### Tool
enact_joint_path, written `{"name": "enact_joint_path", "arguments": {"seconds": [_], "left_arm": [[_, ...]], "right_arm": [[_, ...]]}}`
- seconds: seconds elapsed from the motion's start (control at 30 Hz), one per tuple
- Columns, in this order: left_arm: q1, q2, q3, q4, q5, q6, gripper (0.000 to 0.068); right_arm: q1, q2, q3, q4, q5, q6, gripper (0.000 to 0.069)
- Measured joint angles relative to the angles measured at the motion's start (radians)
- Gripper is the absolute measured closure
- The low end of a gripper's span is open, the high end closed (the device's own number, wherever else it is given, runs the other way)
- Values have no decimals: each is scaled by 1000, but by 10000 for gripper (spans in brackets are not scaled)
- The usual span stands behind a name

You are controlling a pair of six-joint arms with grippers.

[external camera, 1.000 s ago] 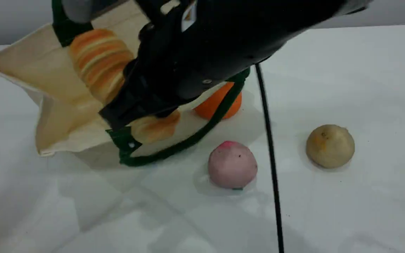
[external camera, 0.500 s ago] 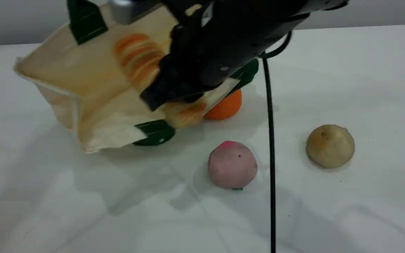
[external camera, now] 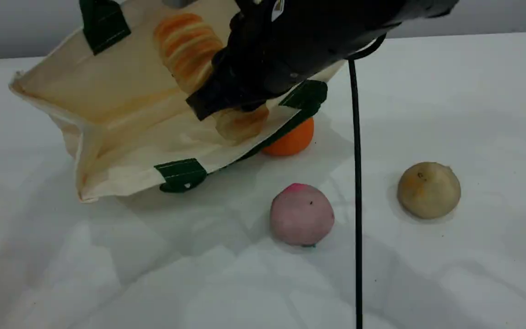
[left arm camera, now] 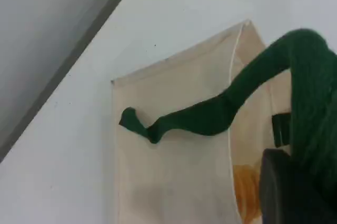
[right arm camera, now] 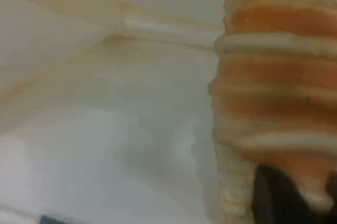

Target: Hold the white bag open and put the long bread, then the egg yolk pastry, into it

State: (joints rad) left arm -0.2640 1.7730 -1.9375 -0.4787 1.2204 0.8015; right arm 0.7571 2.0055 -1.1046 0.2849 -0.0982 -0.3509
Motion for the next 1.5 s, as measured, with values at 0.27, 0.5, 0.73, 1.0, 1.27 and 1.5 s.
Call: {"name": "enact_joint_path", "arguments": {"seconds": [0.27, 0.5, 0.73, 1.0, 1.27, 1.5], "left_arm": [[0, 0, 0, -19, 2, -2, 608], [0, 0, 0, -21, 1, -2, 608], [0, 0, 0, -20, 1, -2, 608], [0, 0, 0, -18, 1, -3, 608], [0, 0, 0, -15, 1, -3, 608], [0, 0, 0, -15, 1, -3, 608]], "right_arm": [[0, 72, -88, 1, 59, 1, 610], [0, 72, -111, 1, 47, 1, 610], [0, 72, -111, 4, 52, 14, 491], [0, 54, -111, 7, 110, 37, 113], [0, -53, -111, 6, 267, 36, 86], [0, -191, -111, -55, 468, 40, 104]]}}
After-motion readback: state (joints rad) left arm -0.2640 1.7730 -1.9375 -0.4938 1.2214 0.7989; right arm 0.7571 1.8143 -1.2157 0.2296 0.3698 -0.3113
